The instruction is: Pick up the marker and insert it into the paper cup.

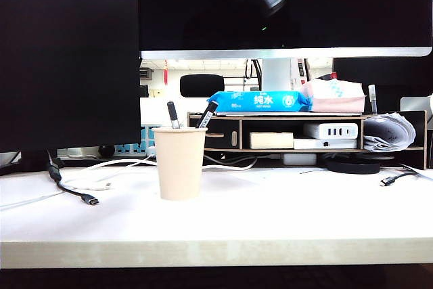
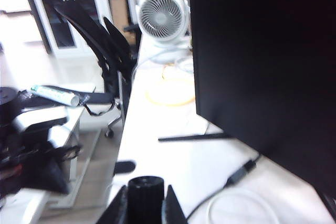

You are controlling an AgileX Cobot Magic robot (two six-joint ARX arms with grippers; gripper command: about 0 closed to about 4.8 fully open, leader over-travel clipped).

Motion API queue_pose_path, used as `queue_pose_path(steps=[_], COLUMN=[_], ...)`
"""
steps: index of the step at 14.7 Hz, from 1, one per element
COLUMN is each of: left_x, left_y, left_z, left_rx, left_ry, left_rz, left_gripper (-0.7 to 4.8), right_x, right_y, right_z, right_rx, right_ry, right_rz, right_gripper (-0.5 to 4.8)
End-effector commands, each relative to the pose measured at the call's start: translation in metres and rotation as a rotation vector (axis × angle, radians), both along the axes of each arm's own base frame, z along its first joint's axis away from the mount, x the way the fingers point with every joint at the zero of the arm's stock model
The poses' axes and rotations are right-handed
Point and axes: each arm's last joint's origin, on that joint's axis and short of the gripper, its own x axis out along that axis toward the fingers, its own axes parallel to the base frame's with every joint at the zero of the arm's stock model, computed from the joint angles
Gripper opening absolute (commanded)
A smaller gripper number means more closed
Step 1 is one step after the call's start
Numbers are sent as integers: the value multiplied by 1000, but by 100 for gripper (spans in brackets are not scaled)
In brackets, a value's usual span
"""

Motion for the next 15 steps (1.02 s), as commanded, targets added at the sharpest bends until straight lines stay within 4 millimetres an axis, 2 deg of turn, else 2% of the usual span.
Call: queue_pose_path(steps=[1,4,6,10,15], left_x=[0,0,0,0,0], left_y=[0,0,0,0,0], left_z=[-2,-2,-2,-2,-2], left_rx=[3,3,3,3,3], left_ry=[13,13,13,13,13], left_rz=[-2,-2,-2,-2,-2], left_gripper=[-5,-5,-5,-5,-5], right_x=[19,28,29,32,31], right_y=[31,59,67,73,81], right_z=[-14,-38,-45,-46,-50], right_rx=[50,32,30,55,47], right_ry=[-12,17,23,-39,-32], right_rz=[23,3,21,-2,-19], right_gripper=[-1,-1,-1,-1,-1])
